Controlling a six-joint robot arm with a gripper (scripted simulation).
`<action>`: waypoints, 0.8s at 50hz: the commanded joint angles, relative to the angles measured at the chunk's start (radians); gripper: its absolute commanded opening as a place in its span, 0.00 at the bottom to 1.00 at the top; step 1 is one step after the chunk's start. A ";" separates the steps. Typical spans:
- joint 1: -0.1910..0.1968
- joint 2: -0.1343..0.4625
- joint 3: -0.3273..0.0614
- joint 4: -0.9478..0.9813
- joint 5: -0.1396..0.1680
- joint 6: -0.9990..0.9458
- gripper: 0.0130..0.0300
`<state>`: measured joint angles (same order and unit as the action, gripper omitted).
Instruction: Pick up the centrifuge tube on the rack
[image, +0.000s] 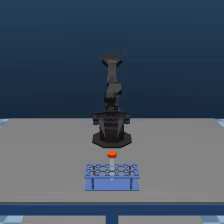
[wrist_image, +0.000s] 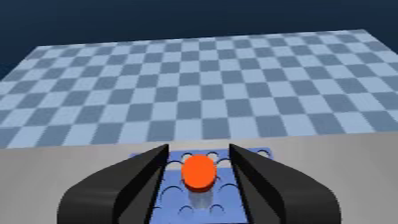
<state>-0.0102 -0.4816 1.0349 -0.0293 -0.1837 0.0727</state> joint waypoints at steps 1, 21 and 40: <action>0.003 0.044 -0.032 -0.002 0.041 -0.012 1.00; 0.010 0.157 -0.118 0.035 0.113 -0.078 1.00; 0.010 0.171 -0.110 0.034 0.091 -0.077 1.00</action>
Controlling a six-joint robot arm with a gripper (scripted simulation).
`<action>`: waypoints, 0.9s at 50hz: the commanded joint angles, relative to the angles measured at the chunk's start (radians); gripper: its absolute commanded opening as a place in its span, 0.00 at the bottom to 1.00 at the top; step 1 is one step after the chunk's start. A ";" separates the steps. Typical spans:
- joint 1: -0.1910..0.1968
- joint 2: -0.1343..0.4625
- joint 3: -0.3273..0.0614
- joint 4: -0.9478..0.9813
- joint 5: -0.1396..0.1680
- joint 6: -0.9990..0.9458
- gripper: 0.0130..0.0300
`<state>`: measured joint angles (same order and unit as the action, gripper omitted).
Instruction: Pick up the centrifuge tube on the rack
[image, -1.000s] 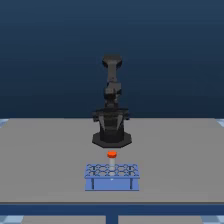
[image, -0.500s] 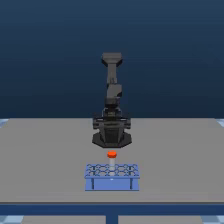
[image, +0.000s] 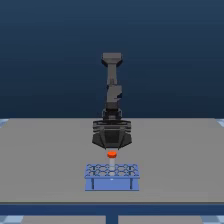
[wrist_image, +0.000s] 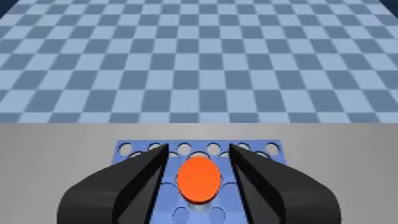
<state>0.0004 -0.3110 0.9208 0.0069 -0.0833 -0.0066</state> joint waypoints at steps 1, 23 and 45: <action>0.000 0.003 0.007 -0.002 -0.015 0.002 1.00; 0.000 0.070 0.046 -0.004 -0.119 0.004 1.00; 0.000 0.103 0.063 -0.005 -0.169 0.005 1.00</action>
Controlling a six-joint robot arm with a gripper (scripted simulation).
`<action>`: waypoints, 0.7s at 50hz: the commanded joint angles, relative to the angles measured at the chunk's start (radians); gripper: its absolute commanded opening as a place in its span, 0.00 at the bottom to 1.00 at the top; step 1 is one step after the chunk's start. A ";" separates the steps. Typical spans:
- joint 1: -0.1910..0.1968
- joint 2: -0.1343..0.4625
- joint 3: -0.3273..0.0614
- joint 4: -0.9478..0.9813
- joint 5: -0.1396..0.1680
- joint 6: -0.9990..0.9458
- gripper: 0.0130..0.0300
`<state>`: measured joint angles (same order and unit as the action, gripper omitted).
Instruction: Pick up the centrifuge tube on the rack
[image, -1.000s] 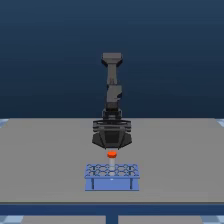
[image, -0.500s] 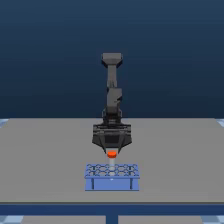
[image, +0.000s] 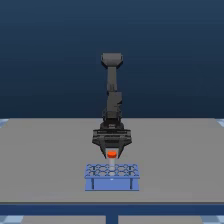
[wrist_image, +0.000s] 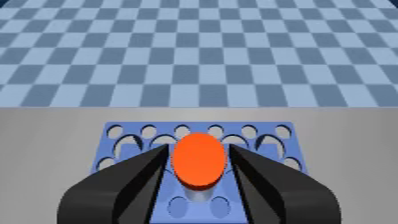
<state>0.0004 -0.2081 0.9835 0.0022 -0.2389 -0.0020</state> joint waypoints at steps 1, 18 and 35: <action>0.000 0.000 0.000 0.000 -0.013 0.000 1.00; 0.000 0.000 0.000 0.000 -0.013 0.000 0.00; 0.000 -0.006 -0.002 0.000 -0.002 0.000 0.00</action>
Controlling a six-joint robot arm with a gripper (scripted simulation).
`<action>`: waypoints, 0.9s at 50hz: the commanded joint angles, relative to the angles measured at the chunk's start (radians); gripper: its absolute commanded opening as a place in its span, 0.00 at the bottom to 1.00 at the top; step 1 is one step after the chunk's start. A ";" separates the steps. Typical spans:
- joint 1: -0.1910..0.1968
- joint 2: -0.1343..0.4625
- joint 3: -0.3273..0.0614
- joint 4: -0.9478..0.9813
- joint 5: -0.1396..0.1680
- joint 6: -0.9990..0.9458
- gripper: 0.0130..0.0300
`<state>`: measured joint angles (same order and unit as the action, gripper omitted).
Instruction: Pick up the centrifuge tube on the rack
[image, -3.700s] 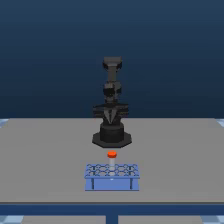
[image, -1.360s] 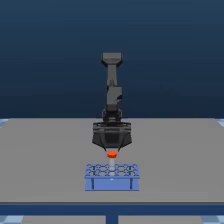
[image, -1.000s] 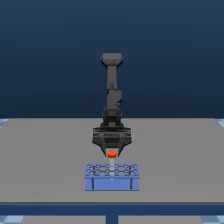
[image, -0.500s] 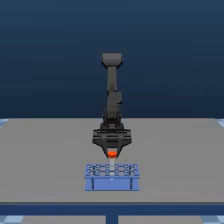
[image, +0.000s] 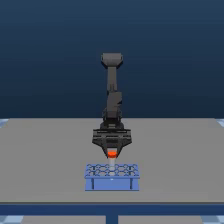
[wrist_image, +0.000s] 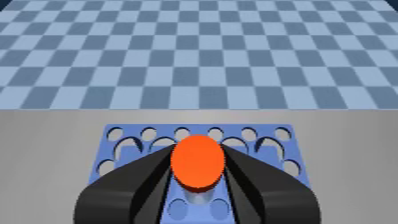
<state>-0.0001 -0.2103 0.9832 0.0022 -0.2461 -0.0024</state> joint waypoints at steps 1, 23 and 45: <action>0.000 -0.008 -0.004 0.000 0.012 0.000 0.00; 0.000 -0.090 -0.053 0.003 0.142 -0.003 0.00; 0.000 -0.120 -0.076 0.014 0.196 -0.014 0.00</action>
<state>0.0000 -0.3288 0.9090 0.0151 -0.0633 -0.0139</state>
